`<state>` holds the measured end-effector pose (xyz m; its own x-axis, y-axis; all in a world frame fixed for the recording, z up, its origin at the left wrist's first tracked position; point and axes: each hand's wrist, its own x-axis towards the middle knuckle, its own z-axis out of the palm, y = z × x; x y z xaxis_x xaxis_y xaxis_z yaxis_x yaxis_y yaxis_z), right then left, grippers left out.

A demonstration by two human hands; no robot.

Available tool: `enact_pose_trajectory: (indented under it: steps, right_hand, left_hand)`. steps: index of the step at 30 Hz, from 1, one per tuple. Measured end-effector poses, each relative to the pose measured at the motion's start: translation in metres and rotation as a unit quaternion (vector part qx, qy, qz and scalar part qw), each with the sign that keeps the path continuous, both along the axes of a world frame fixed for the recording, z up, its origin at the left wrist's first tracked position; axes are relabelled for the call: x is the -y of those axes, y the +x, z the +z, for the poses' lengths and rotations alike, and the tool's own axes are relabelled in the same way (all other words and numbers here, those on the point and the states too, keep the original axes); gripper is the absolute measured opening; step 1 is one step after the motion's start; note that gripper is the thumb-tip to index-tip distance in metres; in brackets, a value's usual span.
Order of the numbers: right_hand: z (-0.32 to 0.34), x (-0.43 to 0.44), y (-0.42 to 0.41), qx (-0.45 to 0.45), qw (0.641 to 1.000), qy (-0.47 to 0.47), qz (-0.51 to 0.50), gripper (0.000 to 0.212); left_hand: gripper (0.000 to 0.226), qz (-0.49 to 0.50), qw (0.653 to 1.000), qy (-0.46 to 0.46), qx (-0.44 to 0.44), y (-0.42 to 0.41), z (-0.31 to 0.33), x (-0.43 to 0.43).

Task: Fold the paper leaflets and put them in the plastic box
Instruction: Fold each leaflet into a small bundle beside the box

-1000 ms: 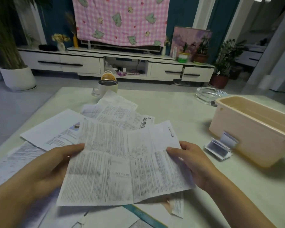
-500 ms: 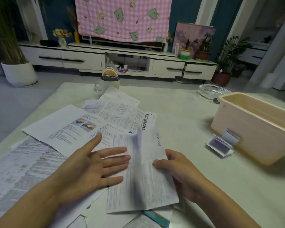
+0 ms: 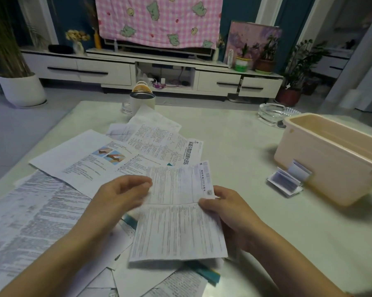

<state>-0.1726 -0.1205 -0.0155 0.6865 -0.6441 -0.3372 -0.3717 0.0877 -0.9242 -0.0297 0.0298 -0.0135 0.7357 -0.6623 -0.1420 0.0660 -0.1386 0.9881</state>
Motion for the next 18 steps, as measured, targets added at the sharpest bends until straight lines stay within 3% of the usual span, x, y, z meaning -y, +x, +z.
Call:
enact_pose_trajectory:
  steps: [2,5,8,14,18]
  right_hand:
    - [0.004,0.0,-0.002,0.029,0.999,0.021,-0.003,0.022]
    - [0.009,0.003,-0.005,0.078,0.995,0.059,0.001,0.022]
    - [0.012,0.004,-0.007,0.109,0.99,0.091,0.017,0.022]
    - [0.015,0.001,-0.006,0.127,0.988,0.076,0.042,0.029]
    - [0.016,0.011,-0.007,0.155,0.982,0.102,-0.04,0.031]
  left_hand:
    - [0.023,0.041,0.997,0.015,0.062,-0.001,0.001,-0.001]
    - [0.037,0.035,0.999,0.001,0.002,-0.005,0.005,0.0]
    - [0.02,-0.017,0.998,0.006,-0.065,-0.013,0.009,-0.001]
    - [0.023,-0.032,0.999,0.0,-0.023,-0.012,0.008,-0.002]
    - [0.015,-0.066,0.998,0.003,-0.001,-0.011,0.011,-0.004]
